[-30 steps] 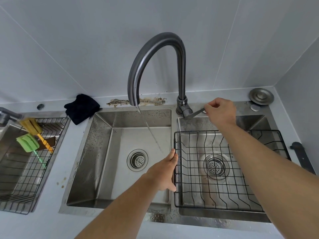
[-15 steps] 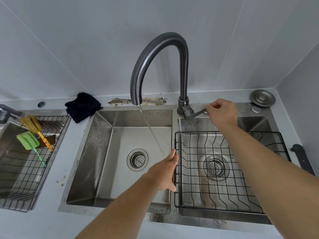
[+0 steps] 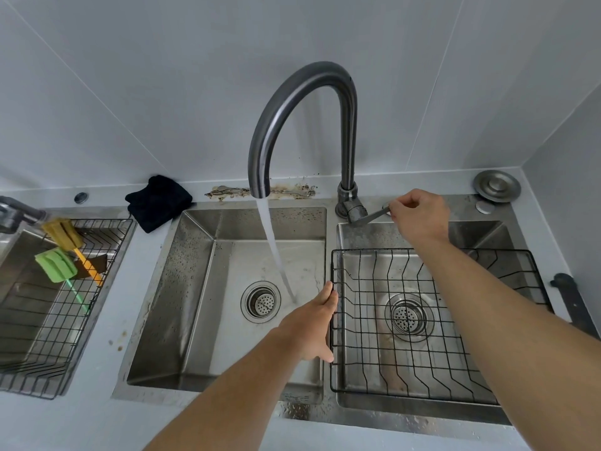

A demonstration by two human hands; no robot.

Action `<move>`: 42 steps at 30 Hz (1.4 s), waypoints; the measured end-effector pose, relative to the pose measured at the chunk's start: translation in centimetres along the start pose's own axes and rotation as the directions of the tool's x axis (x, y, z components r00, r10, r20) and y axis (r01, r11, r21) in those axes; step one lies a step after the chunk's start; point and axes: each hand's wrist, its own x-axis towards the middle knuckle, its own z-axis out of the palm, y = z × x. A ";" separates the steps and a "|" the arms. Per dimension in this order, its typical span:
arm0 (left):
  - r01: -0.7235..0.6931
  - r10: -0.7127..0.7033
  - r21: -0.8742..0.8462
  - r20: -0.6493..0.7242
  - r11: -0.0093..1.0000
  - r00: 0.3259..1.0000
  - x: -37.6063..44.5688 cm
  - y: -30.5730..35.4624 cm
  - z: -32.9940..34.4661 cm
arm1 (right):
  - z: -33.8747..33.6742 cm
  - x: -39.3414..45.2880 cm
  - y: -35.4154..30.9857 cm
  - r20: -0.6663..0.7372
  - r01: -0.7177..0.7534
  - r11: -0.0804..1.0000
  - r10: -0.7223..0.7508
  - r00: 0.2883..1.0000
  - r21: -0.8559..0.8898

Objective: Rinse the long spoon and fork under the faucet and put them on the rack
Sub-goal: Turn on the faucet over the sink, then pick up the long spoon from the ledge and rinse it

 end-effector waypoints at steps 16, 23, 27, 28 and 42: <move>-0.004 0.004 0.038 0.001 0.999 1.000 -0.4 0.4 -0.6 | 0.2 -1.0 -0.7 -0.031 -0.048 0.999 0.048 0.998 0.008; -0.019 0.019 0.019 -0.002 1.000 1.000 -0.6 0.5 -0.2 | -0.1 -3.1 -0.8 0.007 -0.093 0.991 0.093 0.996 0.095; -0.064 0.063 -0.008 -0.027 0.998 0.998 -0.8 -0.1 -0.2 | -0.4 -5.4 -0.9 0.074 -0.110 0.985 0.101 0.992 0.134; -0.074 0.073 -0.030 -0.043 0.997 0.996 -1.0 -0.2 -0.2 | -0.4 -5.9 -0.8 0.083 -0.110 0.983 0.099 0.992 0.146; -0.166 0.045 -0.614 -0.207 0.771 0.977 -7.5 -7.2 -0.1 | 4.1 -13.9 -1.0 0.315 -0.385 0.825 0.267 0.911 0.414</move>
